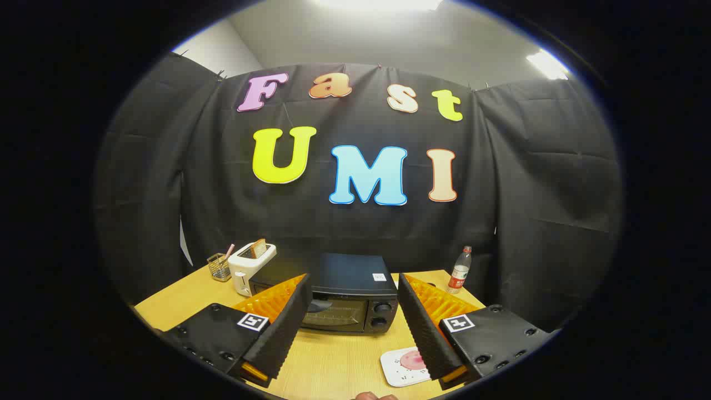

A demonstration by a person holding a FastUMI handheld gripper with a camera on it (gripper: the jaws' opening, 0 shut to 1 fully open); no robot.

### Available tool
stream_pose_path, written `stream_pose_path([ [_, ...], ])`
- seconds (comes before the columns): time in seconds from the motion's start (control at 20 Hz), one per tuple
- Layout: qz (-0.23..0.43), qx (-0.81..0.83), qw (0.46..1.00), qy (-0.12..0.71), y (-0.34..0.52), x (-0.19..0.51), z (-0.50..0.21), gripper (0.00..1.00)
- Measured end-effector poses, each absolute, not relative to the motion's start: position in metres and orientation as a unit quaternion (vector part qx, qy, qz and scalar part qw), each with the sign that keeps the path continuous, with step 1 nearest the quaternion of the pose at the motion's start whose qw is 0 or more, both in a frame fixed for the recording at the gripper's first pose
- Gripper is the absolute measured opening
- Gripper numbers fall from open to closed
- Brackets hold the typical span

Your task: Open the toaster oven, put the food inside, and close the toaster oven door.

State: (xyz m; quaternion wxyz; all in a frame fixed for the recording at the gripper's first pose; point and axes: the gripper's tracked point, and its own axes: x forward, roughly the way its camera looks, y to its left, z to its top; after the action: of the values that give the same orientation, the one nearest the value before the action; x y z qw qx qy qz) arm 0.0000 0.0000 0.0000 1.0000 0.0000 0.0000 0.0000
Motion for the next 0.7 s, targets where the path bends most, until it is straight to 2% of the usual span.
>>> stream_pose_path([
  [0.7,0.009,0.006,1.0,0.012,0.0004,0.0001,-0.0064,0.98],
])
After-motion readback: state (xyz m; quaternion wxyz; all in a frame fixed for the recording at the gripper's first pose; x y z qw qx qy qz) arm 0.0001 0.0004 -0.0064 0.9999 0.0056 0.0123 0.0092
